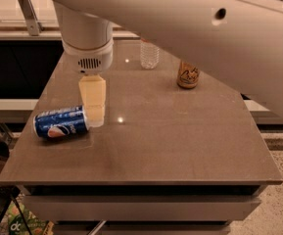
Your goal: Place pepsi can upright
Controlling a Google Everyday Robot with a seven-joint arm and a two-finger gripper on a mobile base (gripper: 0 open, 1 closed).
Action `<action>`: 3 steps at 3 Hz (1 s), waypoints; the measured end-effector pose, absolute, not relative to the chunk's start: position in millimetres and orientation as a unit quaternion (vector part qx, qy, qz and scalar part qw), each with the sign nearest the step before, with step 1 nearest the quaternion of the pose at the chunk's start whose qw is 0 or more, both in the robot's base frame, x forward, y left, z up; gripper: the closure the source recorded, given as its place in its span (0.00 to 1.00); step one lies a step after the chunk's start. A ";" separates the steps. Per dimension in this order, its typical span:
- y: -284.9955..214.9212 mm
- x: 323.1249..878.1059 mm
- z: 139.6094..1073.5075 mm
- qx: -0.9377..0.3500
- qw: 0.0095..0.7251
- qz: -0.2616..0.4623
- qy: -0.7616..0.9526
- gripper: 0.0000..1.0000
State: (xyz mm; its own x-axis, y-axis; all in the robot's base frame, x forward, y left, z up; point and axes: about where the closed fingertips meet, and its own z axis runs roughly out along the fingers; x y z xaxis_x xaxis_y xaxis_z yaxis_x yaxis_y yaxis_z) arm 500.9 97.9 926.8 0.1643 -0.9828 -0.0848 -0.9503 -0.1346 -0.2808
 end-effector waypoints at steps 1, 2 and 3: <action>111.3 517.9 913.4 -0.762 0.145 -0.034 0.630 0.00; 122.3 526.2 898.4 -0.771 0.144 -0.005 0.620 0.00; 133.2 520.8 884.5 -0.777 0.132 0.026 0.616 0.00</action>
Offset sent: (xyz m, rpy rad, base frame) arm 0.0354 0.0362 -0.0466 0.1118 0.1268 0.1172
